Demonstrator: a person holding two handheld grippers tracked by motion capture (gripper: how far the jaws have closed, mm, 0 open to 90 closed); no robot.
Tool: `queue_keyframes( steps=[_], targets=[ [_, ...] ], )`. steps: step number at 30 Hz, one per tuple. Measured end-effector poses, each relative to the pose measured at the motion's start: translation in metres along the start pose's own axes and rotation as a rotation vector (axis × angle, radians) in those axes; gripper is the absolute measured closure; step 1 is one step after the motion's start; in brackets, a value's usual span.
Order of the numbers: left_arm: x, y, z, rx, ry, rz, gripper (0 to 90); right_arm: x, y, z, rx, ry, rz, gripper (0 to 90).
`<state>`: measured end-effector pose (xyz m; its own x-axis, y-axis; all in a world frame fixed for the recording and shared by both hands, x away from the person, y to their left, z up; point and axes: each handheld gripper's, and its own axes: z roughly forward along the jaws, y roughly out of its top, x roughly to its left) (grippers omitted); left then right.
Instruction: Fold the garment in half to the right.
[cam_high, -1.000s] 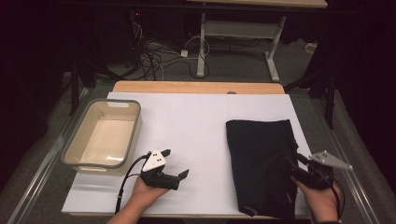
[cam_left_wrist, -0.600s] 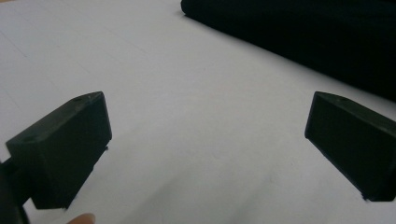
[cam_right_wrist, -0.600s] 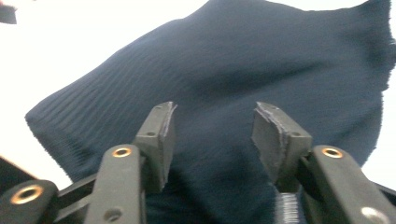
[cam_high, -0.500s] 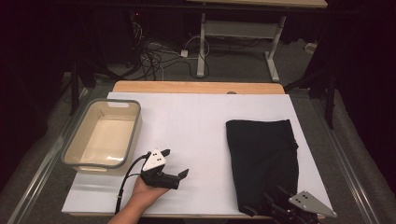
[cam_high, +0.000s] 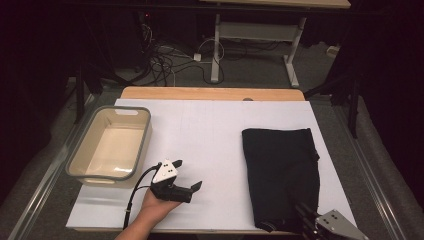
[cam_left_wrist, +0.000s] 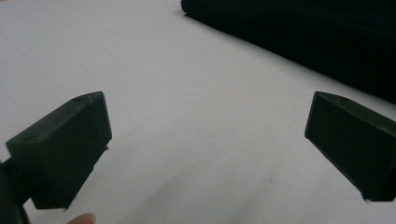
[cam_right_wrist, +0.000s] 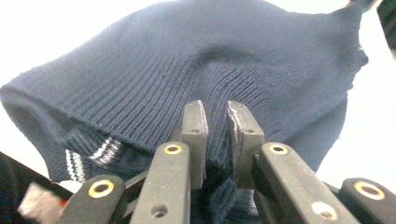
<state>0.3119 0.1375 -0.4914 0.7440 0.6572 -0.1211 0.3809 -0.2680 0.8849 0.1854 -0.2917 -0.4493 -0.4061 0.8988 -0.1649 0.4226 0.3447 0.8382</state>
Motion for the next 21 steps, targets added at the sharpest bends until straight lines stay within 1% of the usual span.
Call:
queue_keyframes(
  steps=[2, 4, 5, 7, 8, 9, 10, 12, 14, 16, 18, 19, 21],
  targets=[
    [0.0, 0.0, 0.0, 0.0, -0.001, 0.0, 0.0, -0.005, -0.001, -0.007, -0.013, -0.016, 0.014, 79.3],
    [0.0, 0.0, 0.0, 0.0, 0.0, 0.0, 0.0, -0.008, -0.008, -0.006, 0.008, -0.016, 0.023, 79.1],
    [0.0, 0.0, 0.0, 0.0, 0.0, 0.0, 0.0, -0.009, -0.013, -0.003, 0.029, -0.006, 0.03, 78.9],
    [0.0, 0.0, 0.0, 0.0, -0.001, -0.001, 0.0, -0.009, -0.021, 0.004, 0.048, 0.028, 0.053, 76.5],
    [0.0, 0.0, 0.0, 0.0, 0.0, -0.001, 0.0, -0.008, -0.022, 0.006, 0.052, 0.037, 0.058, 72.2],
    [0.0, 0.0, 0.0, 0.0, 0.0, -0.001, 0.0, -0.007, -0.02, 0.006, 0.048, 0.049, 0.065, 65.8],
    [0.0, 0.0, 0.0, 0.0, 0.0, -0.001, 0.0, -0.007, -0.017, 0.003, 0.032, 0.062, 0.068, 58.0],
    [0.0, 0.0, 0.0, 0.0, -0.001, 0.0, 0.0, -0.008, -0.011, -0.003, -0.007, 0.057, 0.068, 52.9],
    [0.0, 0.0, 0.0, 0.001, 0.0, 0.002, 0.0, -0.015, -0.004, -0.011, -0.047, 0.043, 0.095, 53.8],
    [0.0, 0.0, 0.0, 0.0, 0.0, 0.002, 0.0, -0.024, -0.002, -0.015, -0.065, 0.003, 0.108, 59.7],
    [0.0, 0.0, 0.0, 0.0, 0.001, 0.003, 0.0, -0.033, -0.004, -0.012, -0.055, -0.023, 0.127, 68.5],
    [0.0, 0.0, 0.0, 0.001, 0.001, 0.004, 0.0, -0.039, -0.008, -0.006, -0.034, -0.041, 0.134, 71.9],
    [0.0, 0.0, 0.0, 0.002, 0.001, 0.004, 0.0, -0.045, -0.015, 0.002, -0.004, -0.039, 0.158, 73.0]
  ],
)
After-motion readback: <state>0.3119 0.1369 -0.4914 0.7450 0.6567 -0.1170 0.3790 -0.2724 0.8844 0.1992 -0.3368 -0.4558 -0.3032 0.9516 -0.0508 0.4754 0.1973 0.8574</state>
